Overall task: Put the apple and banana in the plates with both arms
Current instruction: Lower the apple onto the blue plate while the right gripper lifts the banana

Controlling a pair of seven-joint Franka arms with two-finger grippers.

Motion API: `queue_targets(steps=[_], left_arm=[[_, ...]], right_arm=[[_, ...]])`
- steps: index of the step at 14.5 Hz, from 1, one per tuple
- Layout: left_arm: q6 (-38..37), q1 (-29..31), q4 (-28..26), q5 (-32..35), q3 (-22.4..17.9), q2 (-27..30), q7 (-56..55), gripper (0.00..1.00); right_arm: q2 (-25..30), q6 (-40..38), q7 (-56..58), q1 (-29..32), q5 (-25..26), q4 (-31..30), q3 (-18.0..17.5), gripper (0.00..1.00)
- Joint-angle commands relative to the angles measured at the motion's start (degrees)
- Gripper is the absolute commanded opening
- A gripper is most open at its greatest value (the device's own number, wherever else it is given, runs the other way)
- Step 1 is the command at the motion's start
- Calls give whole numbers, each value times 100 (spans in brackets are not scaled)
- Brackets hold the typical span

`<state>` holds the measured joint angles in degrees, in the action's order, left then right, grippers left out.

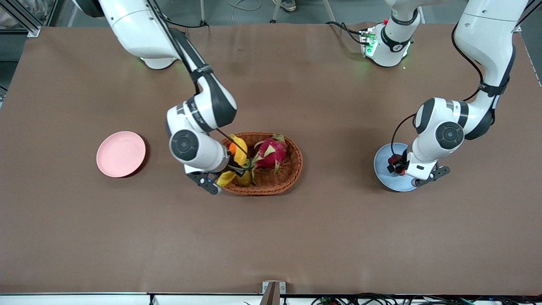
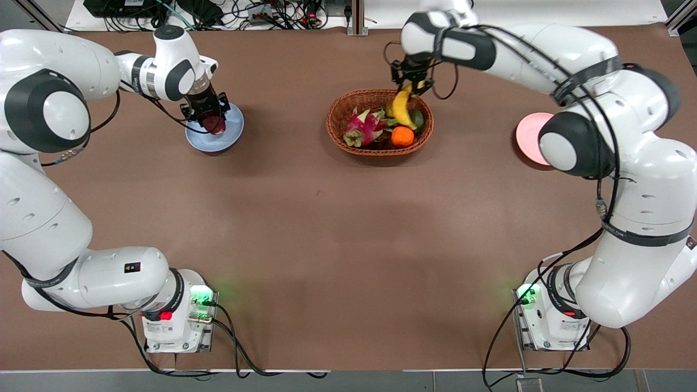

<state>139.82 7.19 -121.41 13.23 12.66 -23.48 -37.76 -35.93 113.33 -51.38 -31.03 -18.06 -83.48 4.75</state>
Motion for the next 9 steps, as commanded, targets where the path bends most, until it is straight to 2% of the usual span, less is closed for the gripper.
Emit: queue_targets(steps=[1,2,3,5,7,9], left_arm=[[142,98,-120,101,61,63,67,45],[142,98,-93,92,61,46,67,68],[142,98,-58,92,70,45,58,98],[125,72,21,92,96,80,58,100],[-6,63,292,92,166,281,31,100],[-610,54,826,92,219,449,93,100]], right_arm=[[332,-609,1362,780,3,-168,-70,32],[376,-828,1794,1017,178,-177,-70,32],[385,-1004,2068,1220,502,-178,-70,32],[516,-1137,2586,1502,1266,-334,-70,31],[788,-1085,3210,1800,1384,-712,-70,32],[991,-1059,3625,2047,1558,-1046,-70,31]])
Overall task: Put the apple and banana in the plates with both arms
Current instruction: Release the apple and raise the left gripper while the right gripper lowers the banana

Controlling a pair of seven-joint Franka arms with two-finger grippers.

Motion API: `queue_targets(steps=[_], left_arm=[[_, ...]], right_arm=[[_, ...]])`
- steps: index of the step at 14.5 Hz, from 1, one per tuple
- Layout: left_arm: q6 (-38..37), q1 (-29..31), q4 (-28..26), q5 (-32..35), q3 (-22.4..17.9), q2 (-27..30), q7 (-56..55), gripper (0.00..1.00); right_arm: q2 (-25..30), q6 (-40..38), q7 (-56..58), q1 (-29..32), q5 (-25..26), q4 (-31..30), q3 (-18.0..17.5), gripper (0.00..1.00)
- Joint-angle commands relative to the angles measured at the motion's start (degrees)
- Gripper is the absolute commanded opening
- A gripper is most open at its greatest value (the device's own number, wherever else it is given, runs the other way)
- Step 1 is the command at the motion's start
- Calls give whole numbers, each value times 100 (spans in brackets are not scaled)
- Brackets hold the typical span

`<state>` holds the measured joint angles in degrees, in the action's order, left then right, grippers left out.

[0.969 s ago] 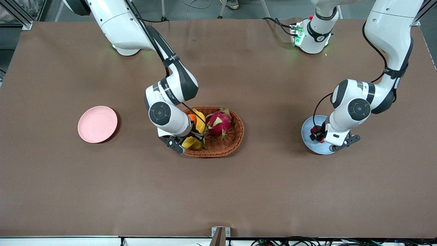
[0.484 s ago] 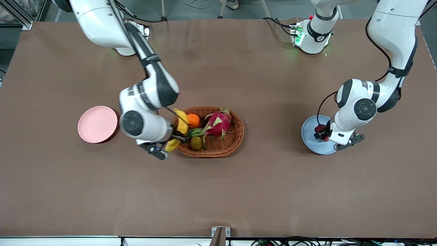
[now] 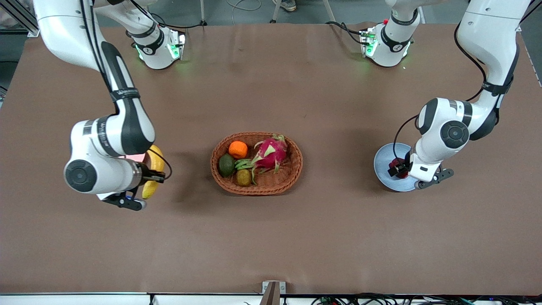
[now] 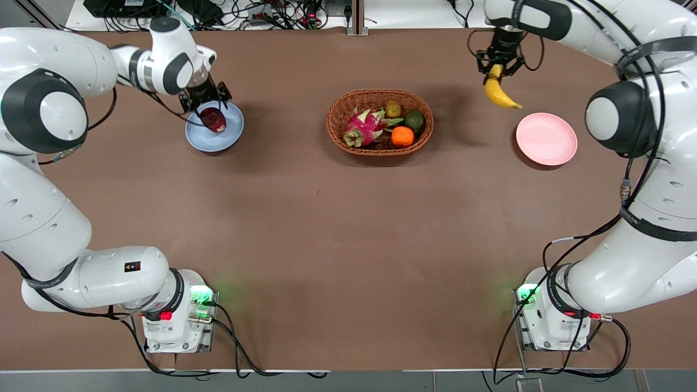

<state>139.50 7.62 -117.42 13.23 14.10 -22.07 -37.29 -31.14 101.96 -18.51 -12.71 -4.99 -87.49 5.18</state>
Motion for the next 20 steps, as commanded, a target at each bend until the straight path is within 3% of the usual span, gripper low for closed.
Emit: queue_targets(steps=[1,4,8,12,17,19,20], left_arm=[[-895,20,735,92,154,344,116,100],[-2002,20,1938,66,233,388,651,100],[-3162,12,2890,22,260,650,1168,100],[-3779,47,2979,-249,321,1318,2662,100],[-5290,47,3540,-559,339,1610,3235,100],[-5389,-49,3499,-943,95,1976,3499,100],[-5389,-241,3350,-1093,-185,2127,3596,100]], right_arm=[[669,252,531,382,471,-1004,-113,31],[1485,1568,1277,664,543,-2645,-105,32],[1602,2045,1806,1085,561,-3133,-113,32],[1611,2661,2263,1446,569,-3687,-113,33],[1506,3093,2344,1570,569,-3890,-113,36],[1383,3084,2344,1579,569,-3890,-113,44],[1347,3093,2335,1614,561,-3890,-113,59]])
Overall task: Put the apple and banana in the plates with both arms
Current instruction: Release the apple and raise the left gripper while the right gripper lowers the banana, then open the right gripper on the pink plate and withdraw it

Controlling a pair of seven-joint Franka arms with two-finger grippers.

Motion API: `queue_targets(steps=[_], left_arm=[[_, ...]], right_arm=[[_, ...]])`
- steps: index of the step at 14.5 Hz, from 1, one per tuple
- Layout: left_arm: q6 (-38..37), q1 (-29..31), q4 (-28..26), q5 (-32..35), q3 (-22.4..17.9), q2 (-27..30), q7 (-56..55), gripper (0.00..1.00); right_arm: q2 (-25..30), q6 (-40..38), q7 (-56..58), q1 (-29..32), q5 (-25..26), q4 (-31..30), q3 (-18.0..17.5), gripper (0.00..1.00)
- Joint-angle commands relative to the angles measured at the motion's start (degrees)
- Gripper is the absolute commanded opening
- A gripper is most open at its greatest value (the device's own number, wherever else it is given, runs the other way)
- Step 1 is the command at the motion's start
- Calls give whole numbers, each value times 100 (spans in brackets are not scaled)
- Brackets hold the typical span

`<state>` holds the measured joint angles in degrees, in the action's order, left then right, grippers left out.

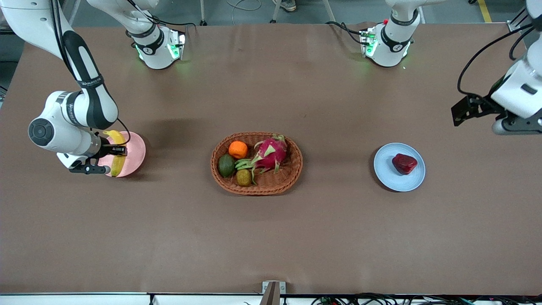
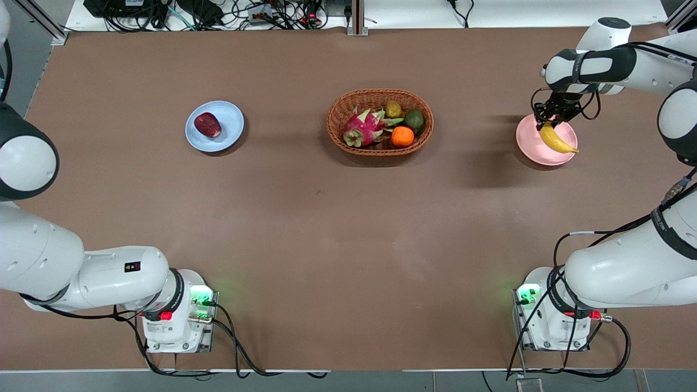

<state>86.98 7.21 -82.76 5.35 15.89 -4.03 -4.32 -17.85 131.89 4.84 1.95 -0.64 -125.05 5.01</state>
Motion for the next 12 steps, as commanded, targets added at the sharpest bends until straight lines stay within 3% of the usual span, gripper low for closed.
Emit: queue_targets(steps=[1,2,3,6,9,12], left_arm=[[-146,-403,-266,-410,-620,463,318,100],[-189,-518,-433,-464,-787,629,318,100],[-225,-693,-626,-464,-894,796,309,100],[-260,-721,-821,-473,-886,974,222,100],[-313,-713,-962,-482,-877,1141,204,100],[-313,-713,-1006,-499,-859,1194,204,100]], right_arm=[[27,48,0,182,126,-117,-96,73],[53,-5,-9,183,126,-99,-96,93],[123,-40,8,174,126,-73,-96,100],[580,-942,17,279,135,592,-105,100],[616,-2654,-123,262,56,2242,-123,100],[625,-3694,-334,201,47,3667,-175,100]])
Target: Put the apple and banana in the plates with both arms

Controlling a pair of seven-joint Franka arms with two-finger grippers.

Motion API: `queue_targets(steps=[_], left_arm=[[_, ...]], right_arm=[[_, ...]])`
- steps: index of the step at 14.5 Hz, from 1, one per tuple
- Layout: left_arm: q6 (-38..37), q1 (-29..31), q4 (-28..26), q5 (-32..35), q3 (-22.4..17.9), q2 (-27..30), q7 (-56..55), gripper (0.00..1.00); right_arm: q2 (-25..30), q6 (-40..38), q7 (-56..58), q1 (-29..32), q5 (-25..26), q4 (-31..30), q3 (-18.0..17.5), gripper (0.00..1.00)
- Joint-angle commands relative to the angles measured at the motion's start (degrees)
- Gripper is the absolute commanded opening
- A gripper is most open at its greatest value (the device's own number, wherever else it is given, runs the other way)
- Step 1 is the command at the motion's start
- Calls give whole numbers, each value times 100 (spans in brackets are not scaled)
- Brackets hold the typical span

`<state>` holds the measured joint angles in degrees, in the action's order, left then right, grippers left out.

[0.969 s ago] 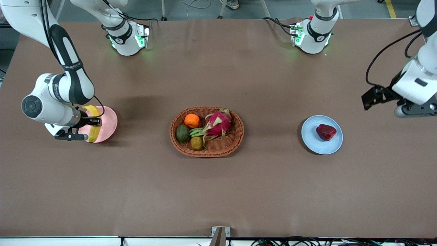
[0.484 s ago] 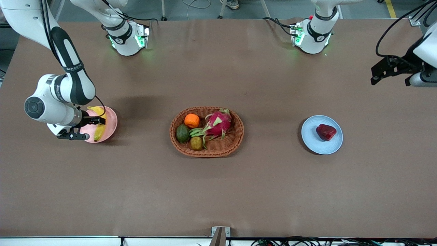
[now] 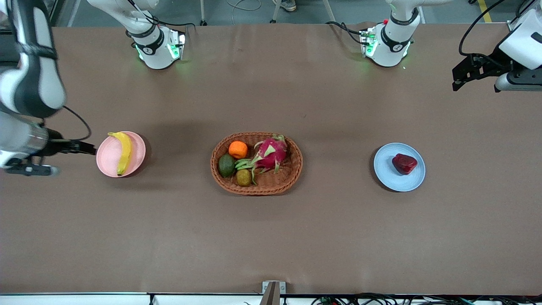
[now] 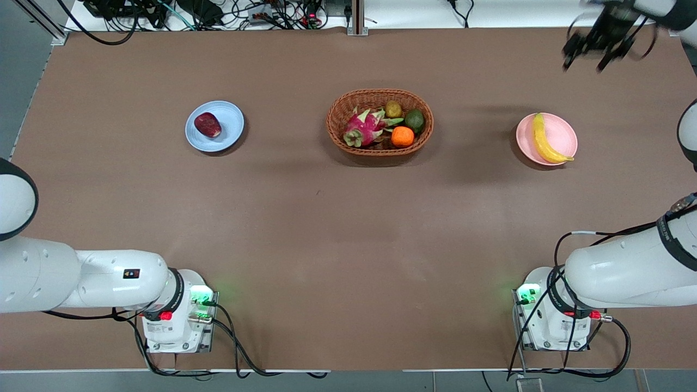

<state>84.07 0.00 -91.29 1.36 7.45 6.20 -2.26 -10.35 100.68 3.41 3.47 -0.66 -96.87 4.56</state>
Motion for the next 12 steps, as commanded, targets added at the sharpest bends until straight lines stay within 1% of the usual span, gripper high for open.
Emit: queue_targets(steps=[1,3,5,7,8,12], left_arm=[[-22,9,-152,-101,-7,171,-2,100],[-14,0,-152,-257,-7,162,-20,100],[4,17,-143,-320,-16,162,-29,100],[-13,26,-143,-303,-16,215,-29,100],[-14,26,-143,-277,-24,215,-29,100],[-14,35,-196,-241,-24,198,-29,100]], right_arm=[[-125,-837,-192,23,40,1263,-122,100],[-160,-884,-121,40,31,1784,-122,100],[-151,-901,-104,22,66,1996,-122,100],[-64,-1015,-112,22,110,2006,-114,100],[58,-1259,-113,40,119,1988,-96,100],[253,-1253,-165,31,110,1927,-105,100]])
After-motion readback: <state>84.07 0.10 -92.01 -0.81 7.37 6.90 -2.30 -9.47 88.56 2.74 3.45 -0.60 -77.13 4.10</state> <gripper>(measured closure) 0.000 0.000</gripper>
